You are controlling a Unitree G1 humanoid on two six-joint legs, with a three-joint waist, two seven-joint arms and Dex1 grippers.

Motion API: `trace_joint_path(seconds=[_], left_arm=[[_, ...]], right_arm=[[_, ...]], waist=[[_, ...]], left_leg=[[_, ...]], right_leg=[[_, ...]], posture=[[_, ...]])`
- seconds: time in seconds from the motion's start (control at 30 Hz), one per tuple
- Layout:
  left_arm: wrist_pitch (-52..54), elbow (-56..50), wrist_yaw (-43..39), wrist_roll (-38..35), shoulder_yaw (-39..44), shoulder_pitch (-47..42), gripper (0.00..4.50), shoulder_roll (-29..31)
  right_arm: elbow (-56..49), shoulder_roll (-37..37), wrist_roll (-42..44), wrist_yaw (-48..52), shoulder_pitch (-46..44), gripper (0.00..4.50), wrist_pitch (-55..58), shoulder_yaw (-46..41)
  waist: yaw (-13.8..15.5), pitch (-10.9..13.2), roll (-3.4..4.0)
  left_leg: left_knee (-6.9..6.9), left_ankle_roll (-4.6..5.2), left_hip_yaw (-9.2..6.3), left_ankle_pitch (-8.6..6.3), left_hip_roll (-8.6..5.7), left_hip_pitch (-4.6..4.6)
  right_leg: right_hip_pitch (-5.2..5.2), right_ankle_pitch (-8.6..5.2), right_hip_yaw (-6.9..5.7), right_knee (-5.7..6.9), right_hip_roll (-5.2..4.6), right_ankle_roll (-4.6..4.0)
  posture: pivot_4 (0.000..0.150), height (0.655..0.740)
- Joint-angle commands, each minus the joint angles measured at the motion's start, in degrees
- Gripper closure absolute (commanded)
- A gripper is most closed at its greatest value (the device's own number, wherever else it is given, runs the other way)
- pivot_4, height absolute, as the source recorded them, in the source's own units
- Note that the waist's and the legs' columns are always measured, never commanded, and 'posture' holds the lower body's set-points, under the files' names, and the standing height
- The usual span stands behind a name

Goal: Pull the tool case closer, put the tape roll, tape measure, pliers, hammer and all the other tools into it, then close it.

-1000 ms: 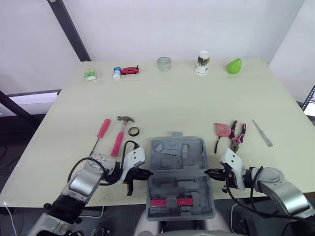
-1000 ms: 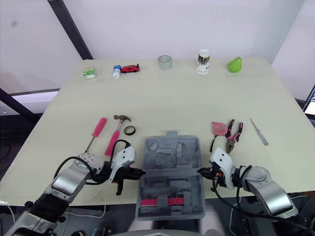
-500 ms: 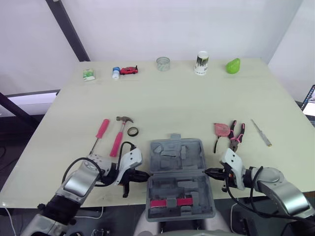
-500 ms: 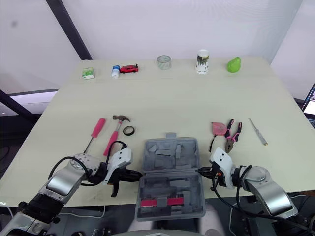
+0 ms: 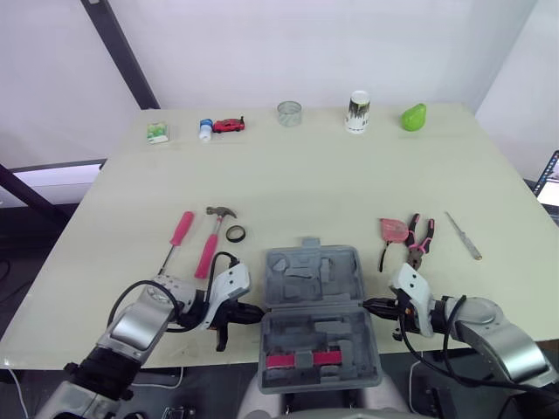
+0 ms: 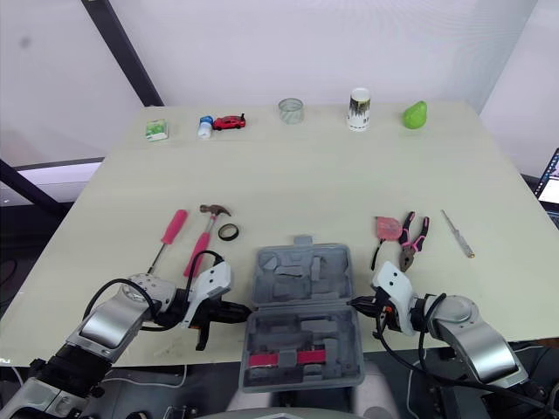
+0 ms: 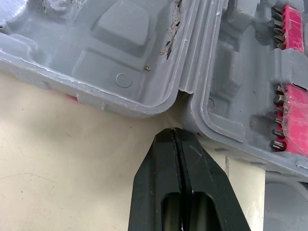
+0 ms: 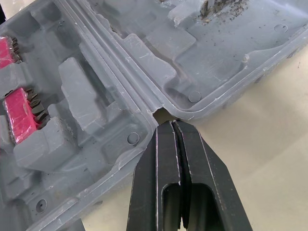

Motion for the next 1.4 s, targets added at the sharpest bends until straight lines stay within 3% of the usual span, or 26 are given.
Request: trace_joint_path(seconds=[0.03, 0.3, 0.53, 0.97, 1.2, 1.27, 1.37, 1.4], left_arm=[[1.2, 2.0, 0.6, 1.2, -0.9, 2.1, 4.44, 1.3], [-1.3, -0.1, 2.7, -2.1, 3.8, 3.0, 4.44, -0.1], [-5.8, -5.5, 4.6, -5.4, 12.5, 9.3, 4.44, 1.9], [-11.8, -10.1, 11.6, -12.0, 32.5, 24.7, 4.44, -2.5], [-13.5, -9.0, 14.6, -17.2, 43.6, 31.5, 4.44, -7.9], [-13.8, -7.7, 15.0, -18.1, 46.4, 32.4, 3.62, -8.6], [-14.8, -4.6, 15.4, -18.7, 50.0, 33.8, 2.17, -9.1], [-15.4, -3.5, 15.3, -18.6, 50.7, 34.2, 1.57, -9.3]], right_arm=[[-0.4, 0.1, 0.6, 0.3, -0.6, 4.50, -0.9, 0.1], [-0.2, -0.5, 1.4, -0.3, 0.4, 4.50, -2.8, -3.0], [-1.5, -2.5, 4.5, 0.8, 3.9, 4.50, -6.3, -10.4], [2.1, -1.2, 6.1, 0.2, 17.7, 4.50, -25.2, -26.9], [4.7, 0.8, 12.4, 1.0, 22.5, 4.50, -26.3, -35.5], [6.2, 1.1, 13.0, 1.2, 23.1, 4.50, -27.4, -37.3], [9.2, 1.6, 14.1, 1.8, 23.8, 3.68, -29.0, -40.0], [10.4, 1.8, 14.4, 1.9, 23.7, 3.13, -29.5, -40.7]], waist=[[0.0, 0.0, 0.00], [0.1, 0.0, -0.01], [0.2, 0.1, -0.12], [0.5, 0.1, -0.19], [0.5, 0.1, -0.22], [0.6, 0.1, -0.27], [0.5, 0.1, -0.28], [0.5, 0.1, -0.28]], left_leg=[[0.00, 0.00, 0.00, 0.00, 0.00, 0.00], [0.00, 0.00, 0.00, 0.00, 0.04, -0.01], [-0.01, 0.00, -0.01, 0.00, 0.09, -0.05], [-0.02, -0.01, 0.01, -0.01, 0.07, -0.08], [-0.04, -0.01, 0.03, -0.01, 0.08, -0.05], [-0.04, -0.01, 0.04, -0.01, 0.08, -0.05], [-0.04, -0.01, 0.06, -0.01, 0.08, -0.04], [-0.04, -0.01, 0.07, -0.01, 0.08, -0.04]], right_leg=[[0.00, 0.00, 0.00, 0.00, 0.00, 0.00], [-0.01, 0.00, 0.00, 0.00, -0.01, 0.00], [-0.02, 0.00, -0.01, -0.02, -0.05, 0.00], [-0.02, 0.00, -0.01, -0.07, -0.16, 0.00], [0.00, -0.02, 0.01, -0.08, -0.17, -0.02], [0.00, -0.06, 0.01, -0.09, -0.18, -0.10], [-0.01, -0.13, 0.03, -0.09, -0.16, -0.22], [0.00, -0.13, 0.03, -0.09, -0.16, -0.22]], posture=[[0.150, 0.7400], [0.150, 0.7400], [0.150, 0.7400], [0.150, 0.7400], [0.150, 0.7400], [0.150, 0.7400], [0.150, 0.7400], [0.150, 0.7400]])
